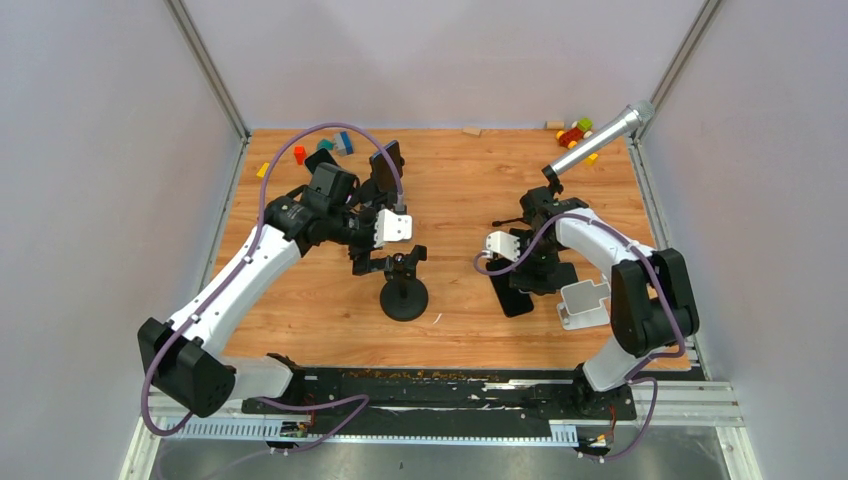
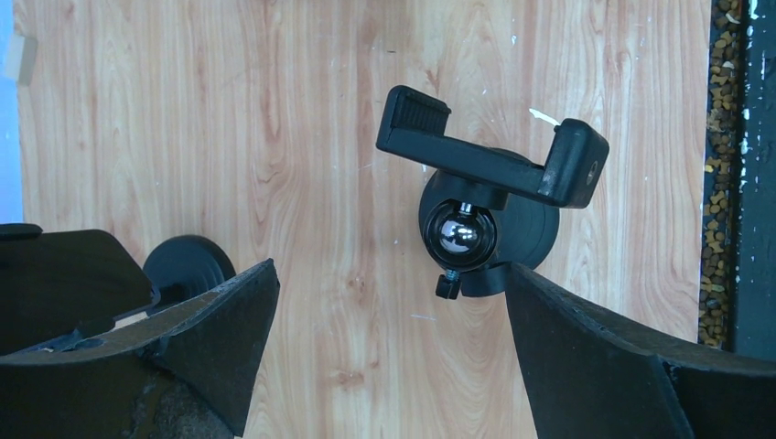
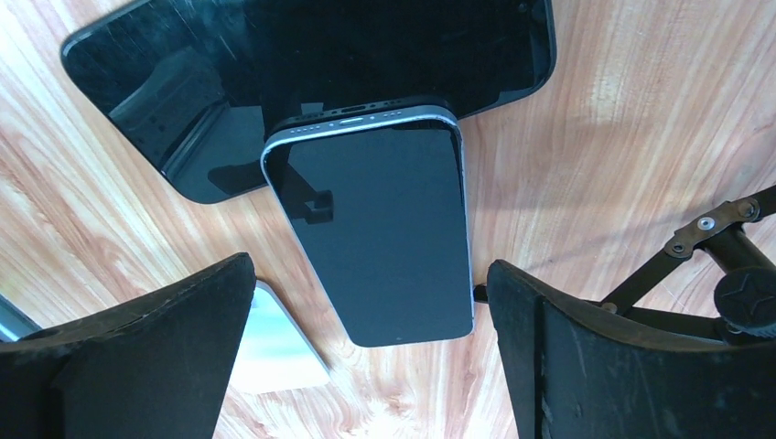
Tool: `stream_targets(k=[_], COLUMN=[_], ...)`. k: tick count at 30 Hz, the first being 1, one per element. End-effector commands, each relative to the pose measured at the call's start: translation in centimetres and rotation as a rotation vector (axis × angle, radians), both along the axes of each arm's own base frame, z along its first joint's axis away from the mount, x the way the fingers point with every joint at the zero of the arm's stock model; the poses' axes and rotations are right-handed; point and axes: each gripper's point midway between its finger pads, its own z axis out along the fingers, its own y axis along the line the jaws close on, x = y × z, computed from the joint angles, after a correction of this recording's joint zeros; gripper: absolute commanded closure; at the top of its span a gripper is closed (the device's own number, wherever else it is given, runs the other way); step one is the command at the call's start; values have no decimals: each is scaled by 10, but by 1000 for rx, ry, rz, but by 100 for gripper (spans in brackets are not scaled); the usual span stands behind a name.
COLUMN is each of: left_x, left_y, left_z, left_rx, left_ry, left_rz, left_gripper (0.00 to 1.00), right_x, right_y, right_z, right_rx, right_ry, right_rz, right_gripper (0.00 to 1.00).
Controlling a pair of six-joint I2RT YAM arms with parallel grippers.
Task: Place the phone on the phone stand
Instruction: Pick up the phone at the center of the board.
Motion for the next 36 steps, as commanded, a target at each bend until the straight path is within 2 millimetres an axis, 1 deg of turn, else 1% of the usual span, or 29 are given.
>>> stream_targets(k=[1,9,29,36], left_x=[4,4,3,2], left_y=[1,4,8,10], left_z=[24,26,33,35], left_rx=[-34,-32,-47,-54], left_ry=[-54,-70,-95,-102], left_rz=[24,36,76,88], left_gripper=[0,0,0,0], right_x=[12,21,20,20], right_y=[-6,-13,-26,-23], right_z=[-2,-11,-33,-40], right_rx=[-27,-40,-89,-70], right_ry=[-24,-42,-25,-2], right_rz=[44,41,79,93], right_gripper=[0,0,0,3])
